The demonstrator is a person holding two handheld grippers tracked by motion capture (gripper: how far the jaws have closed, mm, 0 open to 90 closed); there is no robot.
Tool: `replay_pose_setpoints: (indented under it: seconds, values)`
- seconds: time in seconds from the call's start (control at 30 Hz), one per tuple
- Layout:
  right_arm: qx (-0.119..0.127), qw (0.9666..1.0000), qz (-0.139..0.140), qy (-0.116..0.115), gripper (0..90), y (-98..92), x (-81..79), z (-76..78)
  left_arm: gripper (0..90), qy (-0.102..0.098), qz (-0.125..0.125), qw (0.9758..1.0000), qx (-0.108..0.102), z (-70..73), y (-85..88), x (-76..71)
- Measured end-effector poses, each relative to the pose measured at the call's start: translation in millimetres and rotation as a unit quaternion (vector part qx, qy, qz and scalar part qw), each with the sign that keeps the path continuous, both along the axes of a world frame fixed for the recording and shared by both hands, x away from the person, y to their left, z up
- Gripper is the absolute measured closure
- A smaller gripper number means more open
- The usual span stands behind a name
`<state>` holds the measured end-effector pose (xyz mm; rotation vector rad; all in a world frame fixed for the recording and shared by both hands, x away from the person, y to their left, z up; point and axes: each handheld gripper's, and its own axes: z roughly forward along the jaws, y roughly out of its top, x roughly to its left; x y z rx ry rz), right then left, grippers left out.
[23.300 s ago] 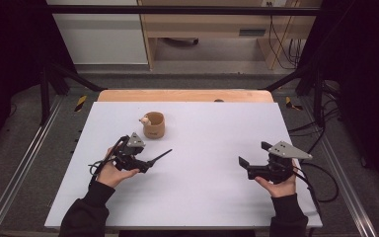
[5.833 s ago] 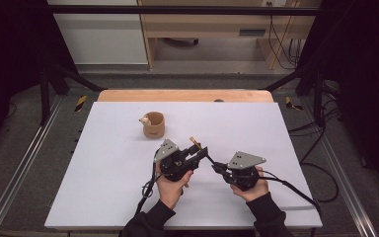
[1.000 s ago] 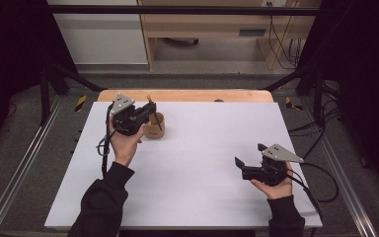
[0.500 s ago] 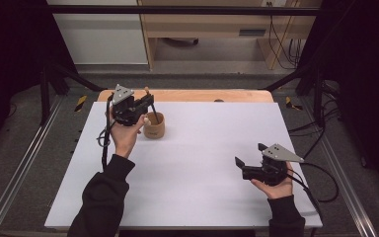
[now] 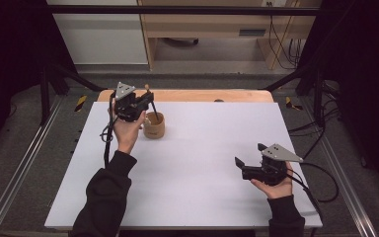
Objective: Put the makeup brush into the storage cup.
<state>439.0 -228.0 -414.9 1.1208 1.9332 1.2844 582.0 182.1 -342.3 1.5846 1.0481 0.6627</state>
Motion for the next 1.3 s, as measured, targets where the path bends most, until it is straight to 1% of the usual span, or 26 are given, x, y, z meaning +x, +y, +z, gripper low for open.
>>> replay_pose_setpoints:
  seconds: [0.07,0.13,0.23,0.47,0.63,0.7,0.77,0.9,1.03,1.1,1.3]
  values:
    - [0.0,1.0,0.0,-0.001,6.5,-0.3,0.0,0.2,83.3,0.001,0.001,1.0,0.001,-0.4,0.0,1.2]
    - [-0.001,1.0,0.0,-0.002,6.5,-0.4,0.1,0.2,83.3,0.001,0.004,1.0,0.008,-1.9,0.1,3.4]
    - [0.0,1.0,0.0,0.0,6.6,-0.1,-0.1,0.1,83.3,0.013,0.01,0.9998,0.013,-7.8,2.4,9.1]
    - [-0.003,1.0,0.002,0.0,6.6,-0.3,0.1,-0.1,83.3,0.022,0.019,0.9993,0.024,-16.3,4.8,15.1]
    - [-0.003,1.0,0.002,-0.001,6.6,0.1,0.3,-0.4,83.3,0.034,0.023,0.9987,0.029,-23.5,6.7,18.4]
    - [-0.003,1.0,0.002,-0.002,6.7,0.2,0.3,-0.4,83.2,0.036,0.022,0.9987,0.028,-25.9,6.9,18.8]
    - [-0.003,1.0,0.002,-0.001,6.7,0.1,0.3,-0.3,83.3,0.038,0.022,0.9985,0.033,-28.8,6.5,19.1]
    - [-0.002,1.0,0.002,-0.002,6.8,0.3,0.1,-0.3,83.3,0.044,0.023,0.9982,0.035,-33.5,7.6,20.1]
    - [-0.003,1.0,0.002,-0.002,6.8,0.3,0.3,-0.4,83.3,0.047,0.022,0.9979,0.038,-36.2,7.3,20.4]
    - [-0.004,1.0,0.002,-0.001,6.8,0.6,0.3,-0.6,83.2,0.05,0.022,0.9979,0.036,-37.7,6.6,20.5]
    - [-0.003,1.0,0.002,-0.002,6.8,0.4,0.2,-0.5,83.2,0.053,0.018,0.9976,0.042,-41.6,3.6,20.4]
